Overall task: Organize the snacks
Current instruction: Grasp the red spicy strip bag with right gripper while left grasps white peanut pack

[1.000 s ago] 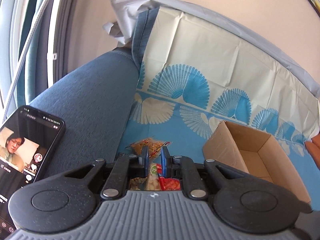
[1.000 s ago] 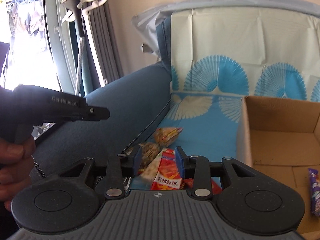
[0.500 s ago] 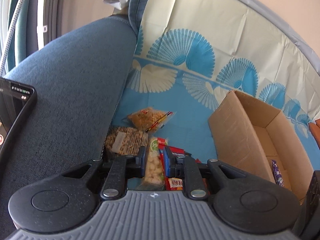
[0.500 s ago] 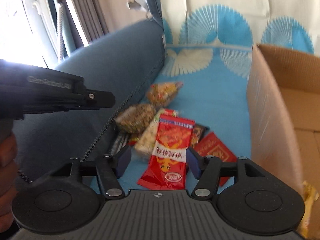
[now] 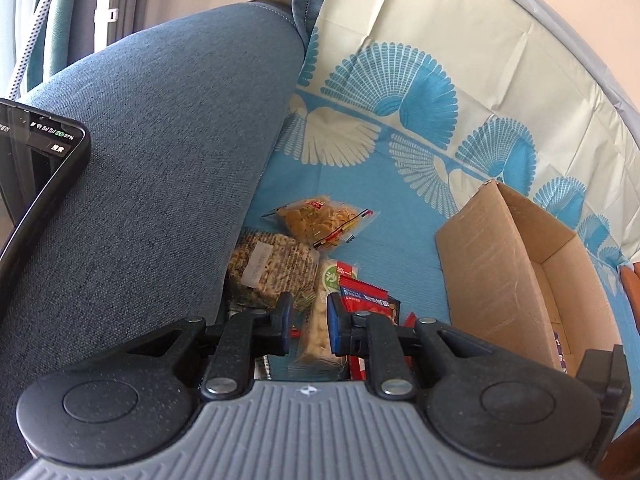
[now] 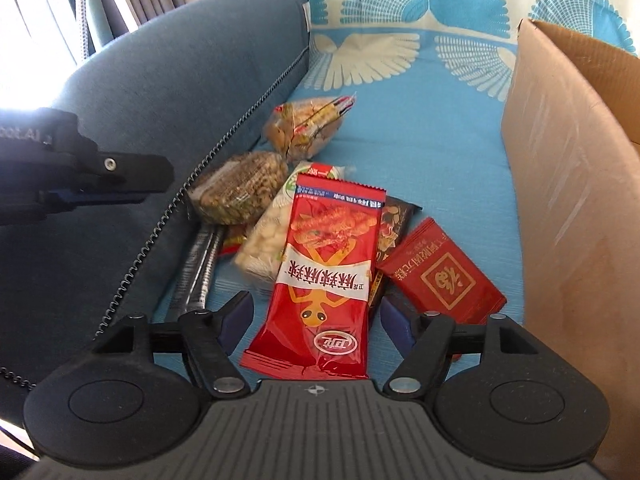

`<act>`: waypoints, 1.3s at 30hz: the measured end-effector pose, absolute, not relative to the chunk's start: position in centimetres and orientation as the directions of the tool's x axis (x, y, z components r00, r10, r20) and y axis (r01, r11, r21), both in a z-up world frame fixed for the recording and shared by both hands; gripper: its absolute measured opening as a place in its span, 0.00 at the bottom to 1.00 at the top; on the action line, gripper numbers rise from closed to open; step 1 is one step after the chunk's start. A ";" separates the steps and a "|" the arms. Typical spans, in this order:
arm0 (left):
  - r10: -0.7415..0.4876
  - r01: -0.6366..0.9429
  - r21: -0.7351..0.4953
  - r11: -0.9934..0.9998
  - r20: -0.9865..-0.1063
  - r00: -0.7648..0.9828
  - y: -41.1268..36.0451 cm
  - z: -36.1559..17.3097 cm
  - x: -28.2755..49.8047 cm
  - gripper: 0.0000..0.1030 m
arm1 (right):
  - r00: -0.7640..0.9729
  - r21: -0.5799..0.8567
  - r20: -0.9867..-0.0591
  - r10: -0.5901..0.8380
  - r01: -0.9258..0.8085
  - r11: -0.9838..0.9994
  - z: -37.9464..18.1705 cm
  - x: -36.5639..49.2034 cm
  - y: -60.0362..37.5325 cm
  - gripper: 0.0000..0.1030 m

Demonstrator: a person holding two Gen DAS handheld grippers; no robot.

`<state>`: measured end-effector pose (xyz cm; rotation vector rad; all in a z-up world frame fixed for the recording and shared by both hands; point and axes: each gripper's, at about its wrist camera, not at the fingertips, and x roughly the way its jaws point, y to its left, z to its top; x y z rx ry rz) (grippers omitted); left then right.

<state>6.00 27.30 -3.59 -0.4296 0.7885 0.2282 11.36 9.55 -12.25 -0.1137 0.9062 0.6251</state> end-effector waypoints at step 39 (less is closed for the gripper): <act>0.088 -0.307 -0.085 0.948 -0.856 0.510 21.9 -8.9 13.4 0.50 | 0.405 0.084 -0.797 0.449 -0.662 0.745 -13.6 6.8 5.1 0.58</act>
